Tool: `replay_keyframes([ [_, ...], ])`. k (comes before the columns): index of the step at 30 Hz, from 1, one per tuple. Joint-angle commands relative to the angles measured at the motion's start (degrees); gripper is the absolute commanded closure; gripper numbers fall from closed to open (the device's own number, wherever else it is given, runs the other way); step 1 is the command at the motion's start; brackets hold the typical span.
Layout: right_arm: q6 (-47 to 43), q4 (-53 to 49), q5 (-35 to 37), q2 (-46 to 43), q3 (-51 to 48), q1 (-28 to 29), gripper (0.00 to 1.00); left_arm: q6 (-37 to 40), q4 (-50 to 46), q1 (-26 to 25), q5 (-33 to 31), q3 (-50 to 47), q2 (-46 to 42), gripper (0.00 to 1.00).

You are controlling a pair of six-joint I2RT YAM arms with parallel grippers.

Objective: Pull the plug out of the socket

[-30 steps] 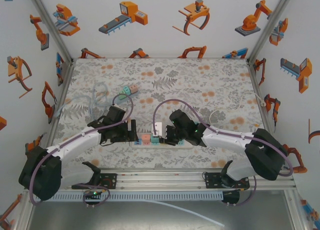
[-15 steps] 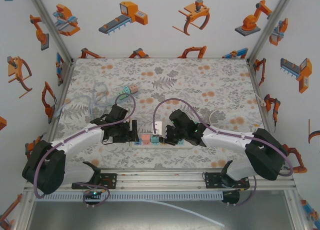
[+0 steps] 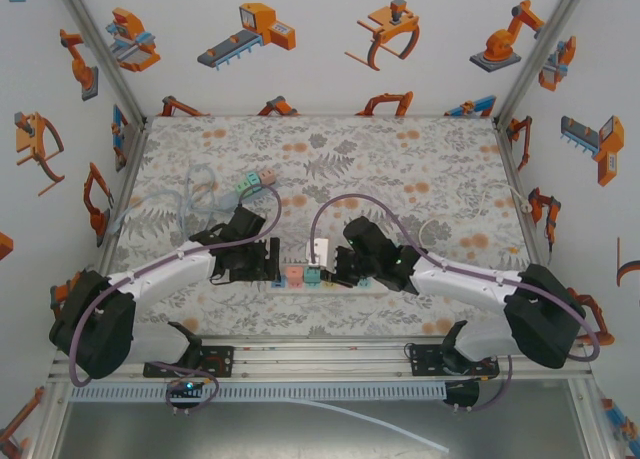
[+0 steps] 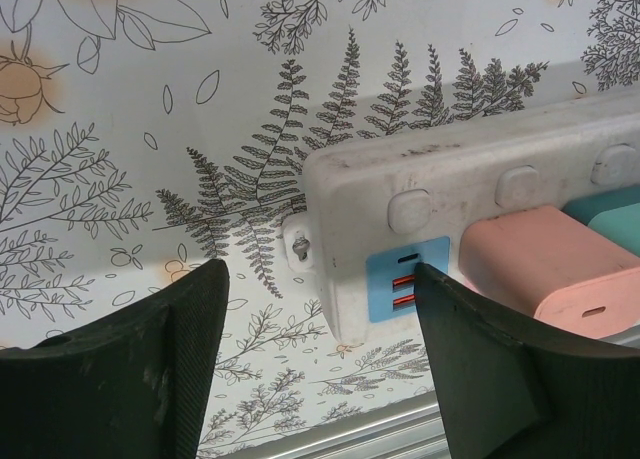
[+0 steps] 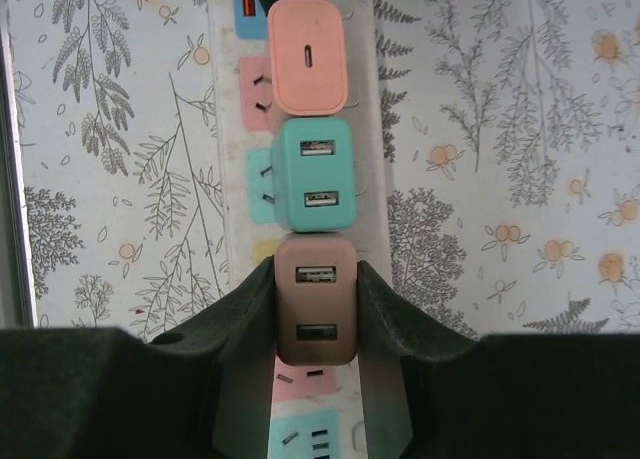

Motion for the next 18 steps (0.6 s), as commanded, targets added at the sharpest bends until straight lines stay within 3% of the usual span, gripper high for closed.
replay_keyframes([
  [1, 0.78, 6.78, -0.78, -2.15, 2.5, 0.4, 0.85, -0.04, -4.13, -0.9, -6.19, -2.93, 3.82, 0.31],
  [13, 6.71, 8.19, 2.4, -8.84, 0.86, 0.18, 0.85, 1.03, -4.72, -1.07, -6.77, -1.05, -2.55, 0.31],
  [18, 18.86, 11.77, 10.31, -11.72, 0.44, 0.09, 0.83, 2.07, -4.26, -1.16, -6.16, 0.21, -6.86, 0.31],
])
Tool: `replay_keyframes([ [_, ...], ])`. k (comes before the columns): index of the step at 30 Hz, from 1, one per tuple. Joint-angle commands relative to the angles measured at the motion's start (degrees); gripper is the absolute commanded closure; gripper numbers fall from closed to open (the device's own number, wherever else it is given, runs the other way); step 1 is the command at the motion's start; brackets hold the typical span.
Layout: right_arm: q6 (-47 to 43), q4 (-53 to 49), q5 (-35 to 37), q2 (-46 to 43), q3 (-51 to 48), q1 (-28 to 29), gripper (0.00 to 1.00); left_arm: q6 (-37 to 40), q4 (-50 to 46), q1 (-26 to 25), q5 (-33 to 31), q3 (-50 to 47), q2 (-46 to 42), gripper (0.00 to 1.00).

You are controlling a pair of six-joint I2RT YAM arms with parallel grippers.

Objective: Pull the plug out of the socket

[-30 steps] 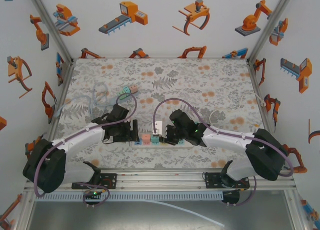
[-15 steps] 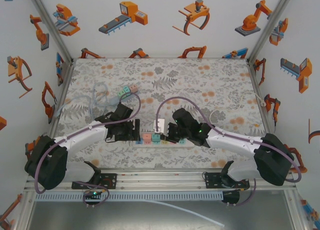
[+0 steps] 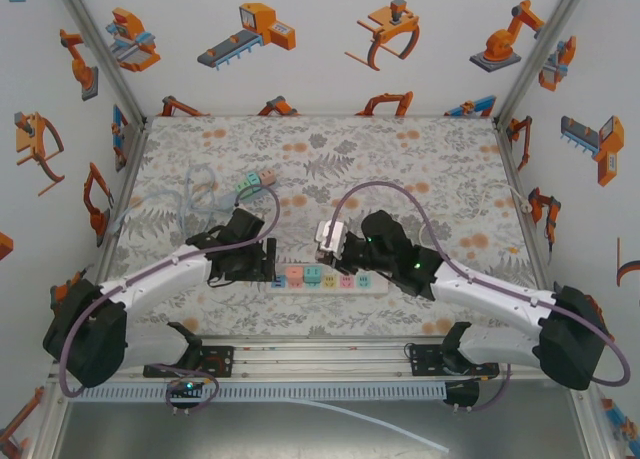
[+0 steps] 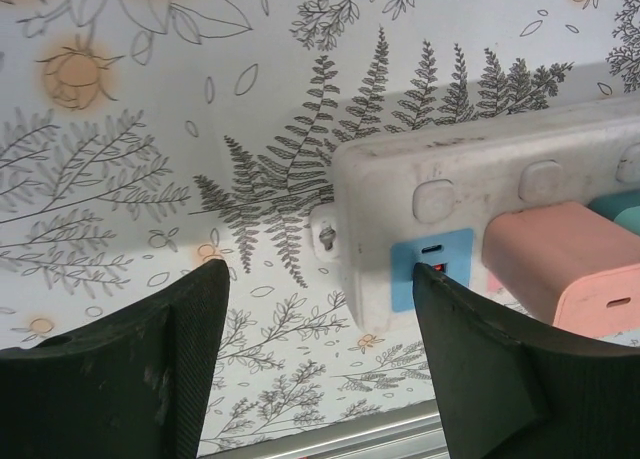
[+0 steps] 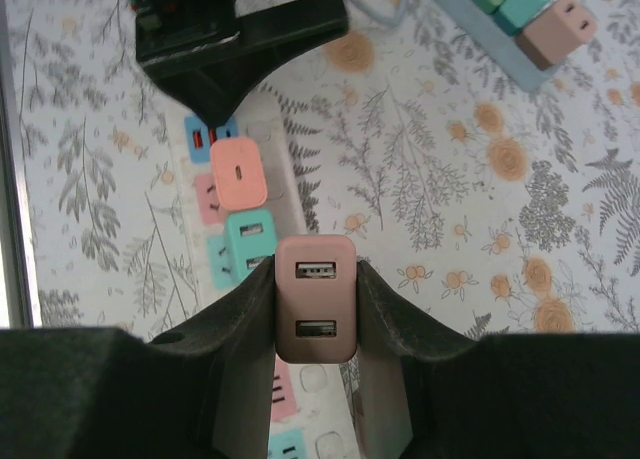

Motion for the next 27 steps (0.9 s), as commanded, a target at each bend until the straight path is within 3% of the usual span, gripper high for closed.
replay_keyframes([
  [1, 13.47, 6.16, 9.09, -2.0, 0.56, 0.03, 0.83, 1.79, -1.83, -0.27, -1.55, 0.53, -3.38, 0.3],
  [6, 32.24, 6.9, 20.11, -2.28, 2.62, -1.47, 0.84, 4.1, 0.1, -0.75, 0.37, 0.83, -9.46, 0.28],
  [14, 58.76, 6.41, 30.57, -1.03, 1.93, -5.65, 0.87, 8.12, 5.73, -1.09, 7.61, 1.14, -20.51, 0.24],
  [20, 70.86, 5.75, 33.4, 1.56, -0.71, -7.13, 0.87, 9.26, 10.72, -1.13, 16.47, 2.43, -23.5, 0.13],
  [27, 77.59, 10.0, 32.1, 7.83, -3.48, -7.22, 0.88, 9.38, 11.33, -1.67, 18.79, 4.6, -22.46, 0.02],
])
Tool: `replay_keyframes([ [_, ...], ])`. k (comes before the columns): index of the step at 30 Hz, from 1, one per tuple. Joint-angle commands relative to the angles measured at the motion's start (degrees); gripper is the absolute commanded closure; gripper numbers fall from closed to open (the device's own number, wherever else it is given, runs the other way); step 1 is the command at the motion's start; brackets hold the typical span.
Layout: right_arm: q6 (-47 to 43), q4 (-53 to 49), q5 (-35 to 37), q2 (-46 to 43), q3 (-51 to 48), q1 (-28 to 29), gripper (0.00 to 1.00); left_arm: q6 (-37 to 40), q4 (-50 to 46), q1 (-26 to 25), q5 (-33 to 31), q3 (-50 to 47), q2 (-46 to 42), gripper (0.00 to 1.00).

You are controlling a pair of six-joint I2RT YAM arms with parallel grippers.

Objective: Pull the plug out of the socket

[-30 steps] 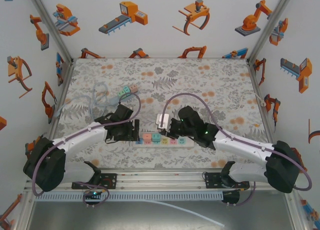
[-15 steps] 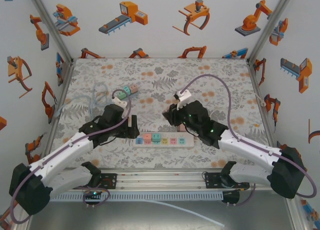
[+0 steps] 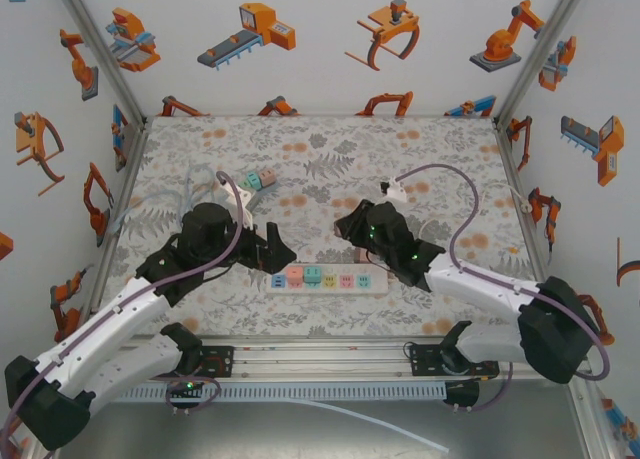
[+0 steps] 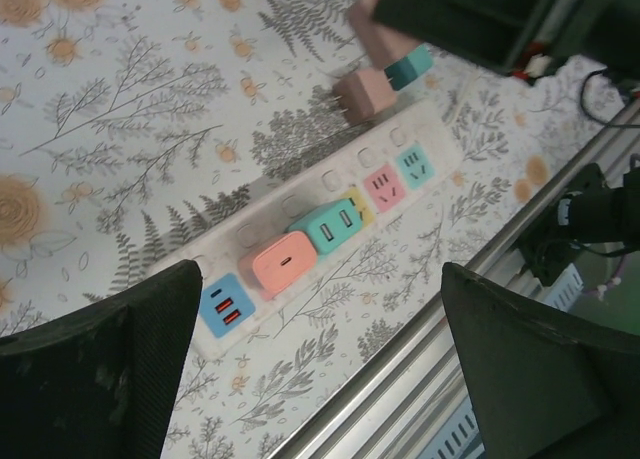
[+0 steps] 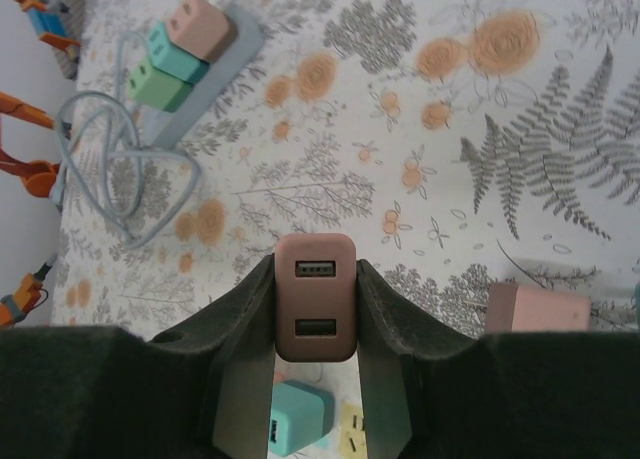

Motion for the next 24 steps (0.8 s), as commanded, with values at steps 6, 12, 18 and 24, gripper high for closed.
replay_keyframes([
  [6, 7.95, 10.18, -1.42, 9.4, -2.54, -0.21, 0.87, 1.63, 1.21, -0.43, 1.44, 1.5, -0.19, 0.03],
  [12, 8.98, 13.1, -3.64, 15.91, -2.31, -0.21, 0.83, 1.55, 0.15, -0.57, -0.03, 1.11, -0.79, 0.03],
  [18, 9.01, 11.69, -4.33, 18.85, -2.15, -0.21, 0.76, 1.54, -0.02, -0.59, -0.91, 0.46, -0.79, 0.03],
  [24, 8.76, 9.44, -3.88, 19.27, -2.25, -0.21, 0.64, 1.46, 0.06, -0.65, -1.25, 0.39, -0.02, 0.03],
])
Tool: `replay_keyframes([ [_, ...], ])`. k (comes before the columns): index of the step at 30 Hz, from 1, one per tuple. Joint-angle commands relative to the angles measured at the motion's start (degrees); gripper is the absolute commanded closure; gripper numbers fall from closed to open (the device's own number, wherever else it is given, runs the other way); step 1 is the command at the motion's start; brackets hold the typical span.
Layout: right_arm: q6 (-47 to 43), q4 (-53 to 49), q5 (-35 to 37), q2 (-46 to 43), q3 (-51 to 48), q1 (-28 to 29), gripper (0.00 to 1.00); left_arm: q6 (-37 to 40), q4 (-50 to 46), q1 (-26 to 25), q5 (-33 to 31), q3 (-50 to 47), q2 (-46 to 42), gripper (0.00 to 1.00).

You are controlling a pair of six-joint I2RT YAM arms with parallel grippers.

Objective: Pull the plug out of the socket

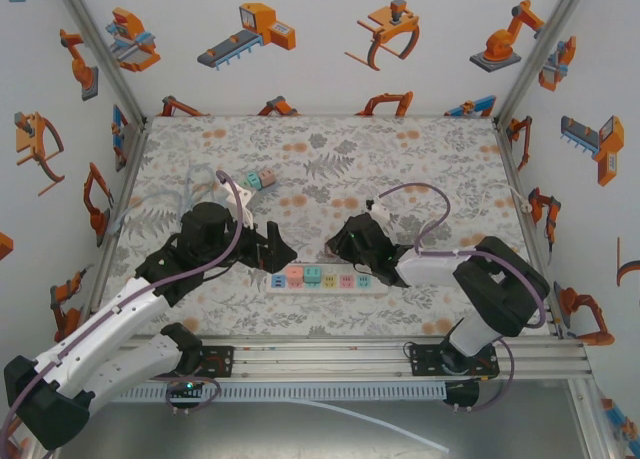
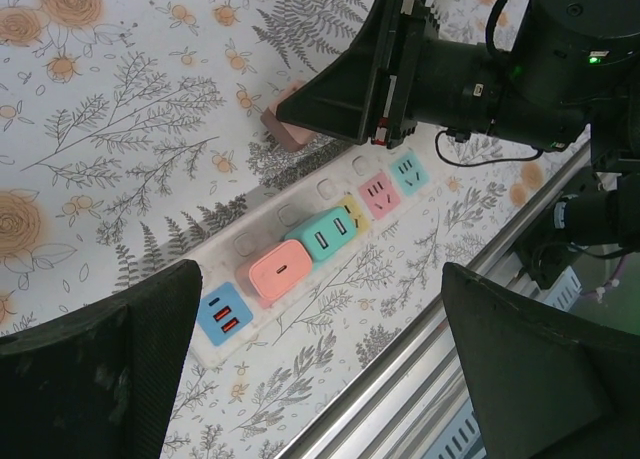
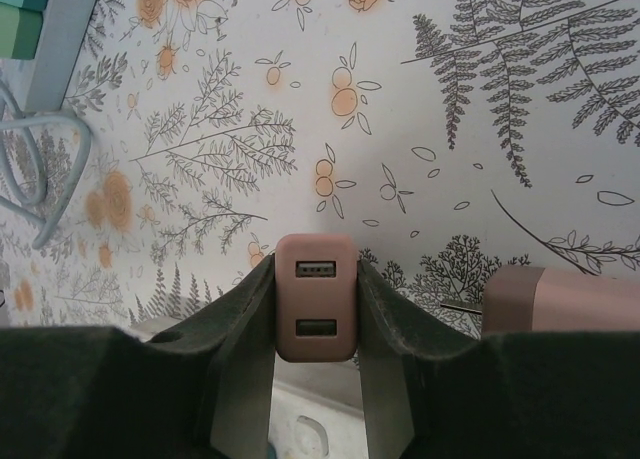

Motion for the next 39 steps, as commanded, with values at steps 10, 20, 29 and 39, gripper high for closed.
replay_keyframes([
  [10, -1.7, -4.6, 1.78, -2.22, -0.59, -0.19, 0.56, 1.17, -0.27, -0.13, -0.87, -0.18, 0.71, 0.03],
  [20, -6.65, -10.44, 5.17, -8.19, -1.24, -0.21, 0.54, 1.03, -0.7, -0.13, -2.24, -0.36, 0.62, 0.03],
  [29, -16.69, -15.61, 7.95, -17.05, -0.5, -0.91, 0.53, 0.28, -2.02, -0.28, -5.48, -0.21, 0.63, 0.03],
  [39, -50.21, -9.94, -7.36, -29.21, -0.54, -0.91, 0.54, -4.22, -10.91, 0.27, -21.3, 0.82, 1.74, 0.03],
])
